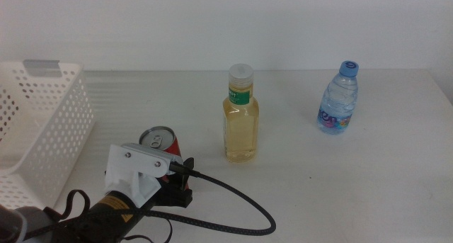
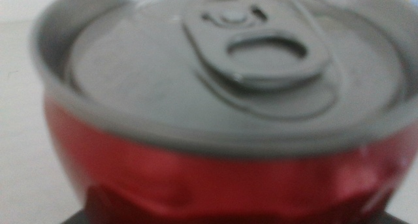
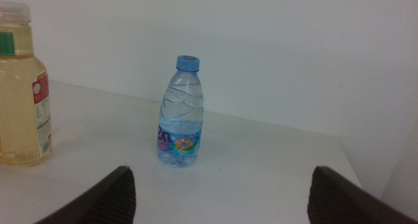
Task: Use arms to grab the bottles and put them into the dustbin to the left of the table.
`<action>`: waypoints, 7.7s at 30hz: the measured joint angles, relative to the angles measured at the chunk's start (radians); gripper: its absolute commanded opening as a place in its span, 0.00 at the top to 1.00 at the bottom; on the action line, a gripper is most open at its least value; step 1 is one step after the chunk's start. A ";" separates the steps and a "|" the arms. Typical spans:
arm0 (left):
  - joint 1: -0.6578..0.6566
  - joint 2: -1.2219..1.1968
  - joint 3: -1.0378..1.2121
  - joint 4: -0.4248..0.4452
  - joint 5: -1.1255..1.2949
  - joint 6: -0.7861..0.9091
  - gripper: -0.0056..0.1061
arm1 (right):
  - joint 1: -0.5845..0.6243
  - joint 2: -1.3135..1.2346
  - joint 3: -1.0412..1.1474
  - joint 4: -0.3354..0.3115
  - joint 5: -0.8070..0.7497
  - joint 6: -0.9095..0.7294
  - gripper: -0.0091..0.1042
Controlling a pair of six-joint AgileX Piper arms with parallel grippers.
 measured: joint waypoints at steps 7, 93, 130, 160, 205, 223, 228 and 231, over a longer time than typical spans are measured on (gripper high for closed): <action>0.000 -0.022 0.001 0.004 0.027 -0.024 0.99 | 0.000 0.000 0.000 0.000 0.000 0.000 0.29; 0.801 -0.075 -1.285 0.013 2.372 0.455 0.99 | 0.000 -0.001 0.000 0.000 0.000 0.000 0.29; 0.806 0.268 -1.298 -0.070 2.198 0.464 0.99 | 0.000 -0.001 0.000 0.000 0.000 0.000 0.29; 0.806 0.304 -1.307 -0.053 2.155 0.504 0.14 | 0.000 -0.001 0.000 0.000 0.000 0.000 0.29; 0.516 -0.949 -0.503 -0.760 1.661 1.027 0.17 | 0.000 -0.001 0.000 0.000 0.000 0.000 0.29; 0.038 -1.003 -0.288 -0.795 1.227 1.040 0.37 | 0.000 -0.001 0.000 0.000 0.000 0.000 0.29; 0.037 -1.003 -0.280 -0.707 1.272 0.998 0.37 | 0.000 -0.001 0.000 0.000 0.000 0.000 0.29; 0.028 -1.007 -0.258 -0.540 1.279 0.808 0.37 | 0.000 -0.001 0.000 0.000 0.000 0.000 0.29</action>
